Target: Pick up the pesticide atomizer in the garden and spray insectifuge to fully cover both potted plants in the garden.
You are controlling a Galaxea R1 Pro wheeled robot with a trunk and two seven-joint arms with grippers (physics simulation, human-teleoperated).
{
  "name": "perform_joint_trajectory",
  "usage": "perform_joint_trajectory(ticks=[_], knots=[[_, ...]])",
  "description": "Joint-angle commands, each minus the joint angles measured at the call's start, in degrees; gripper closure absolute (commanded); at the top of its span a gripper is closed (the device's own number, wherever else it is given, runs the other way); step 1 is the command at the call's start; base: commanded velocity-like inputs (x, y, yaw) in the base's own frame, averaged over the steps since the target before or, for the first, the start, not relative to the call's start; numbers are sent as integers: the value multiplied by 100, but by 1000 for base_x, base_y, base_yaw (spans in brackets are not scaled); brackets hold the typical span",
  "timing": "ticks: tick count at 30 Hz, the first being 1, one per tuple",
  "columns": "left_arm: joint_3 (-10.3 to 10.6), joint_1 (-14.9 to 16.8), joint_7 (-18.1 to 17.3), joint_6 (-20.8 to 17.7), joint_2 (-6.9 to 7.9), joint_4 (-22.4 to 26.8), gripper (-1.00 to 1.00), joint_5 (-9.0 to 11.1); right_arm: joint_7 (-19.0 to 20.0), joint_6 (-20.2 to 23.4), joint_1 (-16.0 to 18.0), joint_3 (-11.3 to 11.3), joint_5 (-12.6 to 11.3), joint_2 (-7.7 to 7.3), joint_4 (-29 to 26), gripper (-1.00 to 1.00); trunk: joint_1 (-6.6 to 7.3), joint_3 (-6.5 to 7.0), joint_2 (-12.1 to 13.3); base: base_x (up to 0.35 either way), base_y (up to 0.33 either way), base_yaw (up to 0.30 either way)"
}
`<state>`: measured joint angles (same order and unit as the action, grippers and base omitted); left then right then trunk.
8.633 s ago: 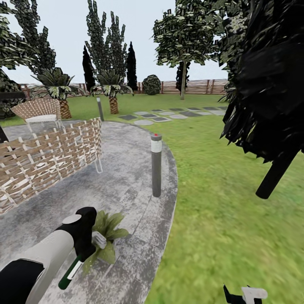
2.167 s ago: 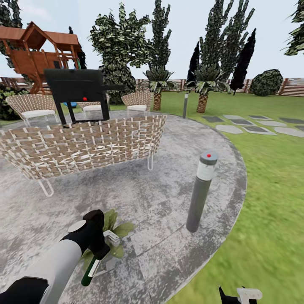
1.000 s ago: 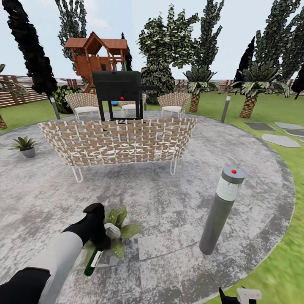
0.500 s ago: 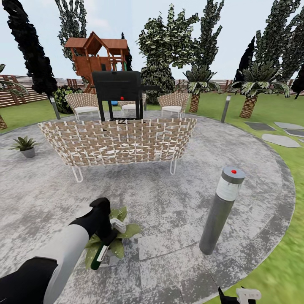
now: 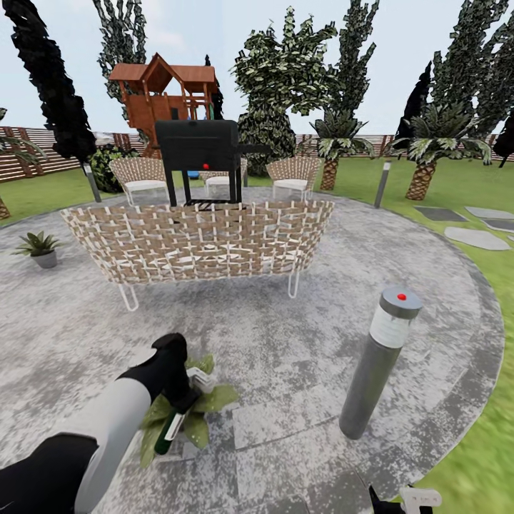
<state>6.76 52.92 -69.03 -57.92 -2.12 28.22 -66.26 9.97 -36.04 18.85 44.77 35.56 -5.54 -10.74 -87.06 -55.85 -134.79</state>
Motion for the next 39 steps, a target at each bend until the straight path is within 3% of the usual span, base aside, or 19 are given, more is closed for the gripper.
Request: perform_joint_trajectory(ticks=[1,8,11,15,18,25,27,39], knots=[[4,21,-63,-37,-4,8,100,-53,49,-17,4,49,8,0,3,-100,0,-6,-2,39,0,0],[-1,101,-127,-43,-143,4,100,-53,49,-17,4,48,8,0,2,-100,0,-6,-2,7,0,0],[101,199,-453,-29,-312,-181,100,-149,49,-17,4,49,8,0,2,-100,0,-6,-2,0,0,0],[145,351,-784,-28,-367,-290,100,-288,49,-17,4,49,12,0,3,-100,0,-6,-2,0,0,0],[139,551,-794,-39,-428,-331,100,-284,55,-17,4,42,12,0,8,-100,0,-6,-2,0,0,0],[169,583,-797,-25,-386,-506,100,-282,49,-17,4,40,20,-17,2,-100,0,-6,-2,0,0,0],[165,540,-796,-9,-379,-854,100,-282,49,-17,4,40,21,-17,2,-100,0,-6,-2,0,0,0],[148,542,-794,-8,-407,-854,100,-298,49,-17,4,43,15,-17,2,-100,0,-6,-2,-34,-42,0]])
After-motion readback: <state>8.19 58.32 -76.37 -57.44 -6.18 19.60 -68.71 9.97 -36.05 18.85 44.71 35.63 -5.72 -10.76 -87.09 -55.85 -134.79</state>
